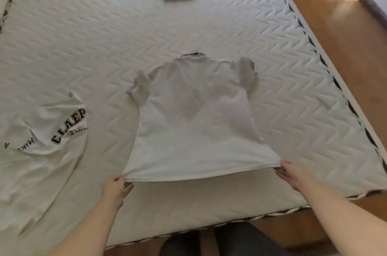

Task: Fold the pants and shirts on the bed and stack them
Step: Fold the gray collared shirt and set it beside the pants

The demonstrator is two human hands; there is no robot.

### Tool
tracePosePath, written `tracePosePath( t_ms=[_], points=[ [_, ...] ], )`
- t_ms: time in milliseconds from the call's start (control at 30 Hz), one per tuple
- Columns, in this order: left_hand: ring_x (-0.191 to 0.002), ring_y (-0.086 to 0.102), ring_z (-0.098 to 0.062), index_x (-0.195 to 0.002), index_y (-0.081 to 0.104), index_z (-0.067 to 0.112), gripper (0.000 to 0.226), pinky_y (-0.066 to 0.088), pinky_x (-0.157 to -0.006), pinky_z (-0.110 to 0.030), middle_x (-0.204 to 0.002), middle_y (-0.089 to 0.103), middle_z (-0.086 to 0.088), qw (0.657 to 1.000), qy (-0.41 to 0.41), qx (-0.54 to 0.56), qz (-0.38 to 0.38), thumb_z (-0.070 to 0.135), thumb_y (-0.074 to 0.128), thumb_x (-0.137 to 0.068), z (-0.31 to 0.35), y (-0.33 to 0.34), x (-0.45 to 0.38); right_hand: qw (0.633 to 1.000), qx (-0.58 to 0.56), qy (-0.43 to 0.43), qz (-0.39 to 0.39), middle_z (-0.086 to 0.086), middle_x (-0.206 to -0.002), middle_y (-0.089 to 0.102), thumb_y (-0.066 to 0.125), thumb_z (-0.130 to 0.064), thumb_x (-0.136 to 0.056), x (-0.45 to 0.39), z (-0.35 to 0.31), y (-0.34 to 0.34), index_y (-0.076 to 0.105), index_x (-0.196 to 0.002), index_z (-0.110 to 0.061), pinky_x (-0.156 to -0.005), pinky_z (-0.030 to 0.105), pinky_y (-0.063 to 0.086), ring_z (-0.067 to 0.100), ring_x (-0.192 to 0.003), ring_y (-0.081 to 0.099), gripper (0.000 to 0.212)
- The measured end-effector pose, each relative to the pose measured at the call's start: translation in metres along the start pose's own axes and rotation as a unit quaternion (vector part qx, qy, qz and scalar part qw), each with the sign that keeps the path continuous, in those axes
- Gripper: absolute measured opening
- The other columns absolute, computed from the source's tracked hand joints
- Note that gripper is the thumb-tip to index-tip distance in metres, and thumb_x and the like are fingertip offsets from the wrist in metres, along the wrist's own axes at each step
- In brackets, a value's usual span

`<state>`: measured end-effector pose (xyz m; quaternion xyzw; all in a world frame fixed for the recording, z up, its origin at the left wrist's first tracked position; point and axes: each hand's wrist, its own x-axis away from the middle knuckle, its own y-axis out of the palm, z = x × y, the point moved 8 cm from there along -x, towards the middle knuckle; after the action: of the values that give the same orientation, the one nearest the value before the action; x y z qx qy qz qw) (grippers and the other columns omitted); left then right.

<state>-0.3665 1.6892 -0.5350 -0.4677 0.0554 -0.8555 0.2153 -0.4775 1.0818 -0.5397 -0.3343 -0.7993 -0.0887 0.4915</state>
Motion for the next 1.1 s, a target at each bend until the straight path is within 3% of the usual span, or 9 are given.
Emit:
tracePosePath(
  t_ms=[67,133,167,233,300,400,567,767,1100],
  points=[
    [-0.073,0.055,-0.017,-0.114,0.053,0.001,0.014,0.058,-0.083,-0.032,-0.086,0.057,-0.011,0.999,-0.026,-0.021,0.021,0.006,0.051,-0.101,-0.045,-0.016,-0.007,0.998,0.057,0.018,0.022,0.019,-0.119,0.058,0.043,-0.008,-0.104,-0.009,0.038,-0.015,0.045,-0.136,0.006,-0.095,0.035,0.045,0.023,-0.087,0.058,0.035],
    [-0.072,0.052,-0.013,-0.121,0.054,0.001,0.023,0.056,-0.062,-0.021,-0.082,0.054,-0.007,0.997,-0.045,-0.051,0.03,0.008,0.054,-0.1,-0.082,-0.03,-0.011,0.992,0.116,0.024,0.048,0.017,-0.115,0.056,0.048,-0.009,-0.102,-0.015,0.069,-0.029,0.049,-0.133,0.007,-0.089,0.035,0.047,0.025,-0.091,0.059,0.035],
    [-0.072,0.051,-0.012,-0.124,0.055,-0.001,0.027,0.051,-0.061,-0.022,-0.082,0.054,-0.005,0.996,-0.052,-0.071,0.03,0.01,0.056,-0.099,-0.098,-0.033,-0.012,0.986,0.153,0.022,0.061,0.017,-0.11,0.056,0.051,-0.01,-0.101,-0.018,0.08,-0.036,0.052,-0.13,0.008,-0.09,0.04,0.048,0.03,-0.097,0.06,0.034],
    [-0.073,0.052,-0.01,-0.126,0.056,-0.003,0.033,0.044,-0.065,-0.023,-0.082,0.056,-0.004,0.992,-0.062,-0.106,0.029,0.015,0.059,-0.098,-0.128,-0.038,-0.013,0.973,0.215,0.011,0.079,0.018,-0.1,0.057,0.055,-0.011,-0.099,-0.021,0.097,-0.048,0.058,-0.123,0.009,-0.09,0.048,0.047,0.034,-0.098,0.058,0.031],
    [-0.071,0.051,-0.011,-0.124,0.058,-0.002,0.032,0.041,-0.064,-0.023,-0.08,0.056,-0.004,0.988,-0.068,-0.134,0.032,0.017,0.06,-0.097,-0.148,-0.041,-0.016,0.964,0.251,-0.005,0.093,0.019,-0.095,0.062,0.059,-0.011,-0.097,-0.023,0.11,-0.058,0.063,-0.116,0.01,-0.082,0.042,0.045,0.035,-0.095,0.061,0.029],
    [-0.065,0.047,-0.014,-0.12,0.059,-0.004,0.03,0.039,-0.061,-0.027,-0.074,0.053,-0.006,0.98,-0.066,-0.183,0.04,0.015,0.061,-0.097,-0.171,-0.048,-0.024,0.938,0.325,-0.03,0.119,0.021,-0.092,0.072,0.067,-0.017,-0.092,-0.023,0.119,-0.069,0.072,-0.103,0.001,-0.087,0.04,0.049,0.037,-0.096,0.066,0.022],
    [-0.087,0.058,-0.029,-0.114,0.065,-0.001,0.031,0.049,-0.082,-0.044,-0.085,0.062,-0.012,0.964,-0.052,-0.257,0.044,0.022,0.067,-0.093,-0.197,-0.056,-0.029,0.888,0.44,-0.03,0.133,0.019,-0.116,0.068,0.065,-0.029,-0.094,-0.029,0.135,-0.082,0.072,-0.112,-0.008,-0.094,0.037,0.045,0.039,-0.113,0.059,0.029],
    [-0.108,0.06,-0.046,-0.119,0.064,0.003,0.035,0.05,-0.093,-0.051,-0.109,0.067,-0.026,0.942,-0.053,-0.329,0.039,0.026,0.067,-0.093,-0.212,-0.057,-0.028,0.879,0.456,-0.021,0.139,0.019,-0.118,0.066,0.06,-0.026,-0.097,-0.039,0.152,-0.086,0.07,-0.112,-0.008,-0.094,0.039,0.044,0.039,-0.112,0.057,0.026],
    [-0.099,0.06,-0.038,-0.119,0.058,0.006,0.034,0.048,-0.084,-0.042,-0.109,0.065,-0.019,0.907,-0.003,-0.418,0.042,0.023,0.068,-0.091,-0.185,-0.029,-0.027,0.895,0.399,0.014,0.197,0.021,-0.12,0.064,0.058,-0.022,-0.096,-0.047,0.152,-0.086,0.065,-0.114,-0.012,-0.092,0.039,0.047,0.039,-0.113,0.057,0.022]
  ],
)
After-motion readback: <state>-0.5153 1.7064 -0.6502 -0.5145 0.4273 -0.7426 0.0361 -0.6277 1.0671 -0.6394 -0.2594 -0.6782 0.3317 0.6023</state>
